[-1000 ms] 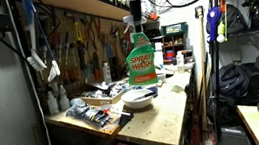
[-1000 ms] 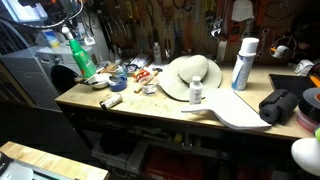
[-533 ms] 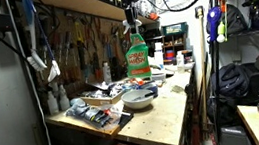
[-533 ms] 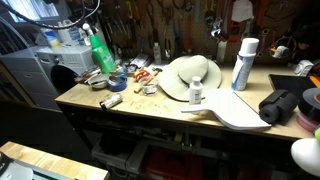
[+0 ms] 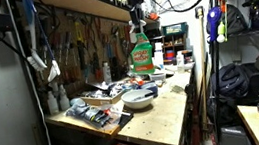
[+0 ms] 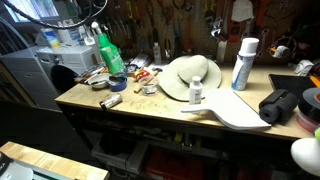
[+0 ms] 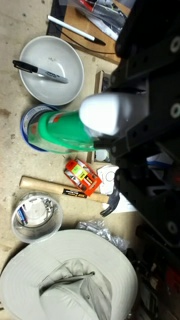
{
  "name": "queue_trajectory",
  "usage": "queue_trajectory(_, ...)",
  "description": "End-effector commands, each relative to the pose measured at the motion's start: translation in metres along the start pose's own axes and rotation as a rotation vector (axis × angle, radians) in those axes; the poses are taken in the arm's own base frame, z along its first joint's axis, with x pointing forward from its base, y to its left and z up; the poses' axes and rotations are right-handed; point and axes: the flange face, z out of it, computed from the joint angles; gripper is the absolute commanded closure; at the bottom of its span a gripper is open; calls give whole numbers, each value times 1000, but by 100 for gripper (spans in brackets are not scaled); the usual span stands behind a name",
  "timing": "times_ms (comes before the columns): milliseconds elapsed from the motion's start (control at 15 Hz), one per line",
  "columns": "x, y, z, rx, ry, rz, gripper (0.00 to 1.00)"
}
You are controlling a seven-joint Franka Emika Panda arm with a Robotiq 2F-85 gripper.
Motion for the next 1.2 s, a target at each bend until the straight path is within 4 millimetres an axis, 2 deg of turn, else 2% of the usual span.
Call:
queue_trajectory(0, 0, 0, -1, 1, -1, 0, 88)
queue_trajectory(133, 6, 15, 4, -18, 8, 44, 88)
queue_trajectory(333, 9, 52, 13, -34, 27, 111, 88)
queue_trajectory(600, 17, 98, 14, -62, 113, 193, 88)
queue_trajectory(867, 36, 113, 25, -126, 200, 193, 88)
queue_trajectory(1133, 55, 122, 48, -189, 231, 193, 88)
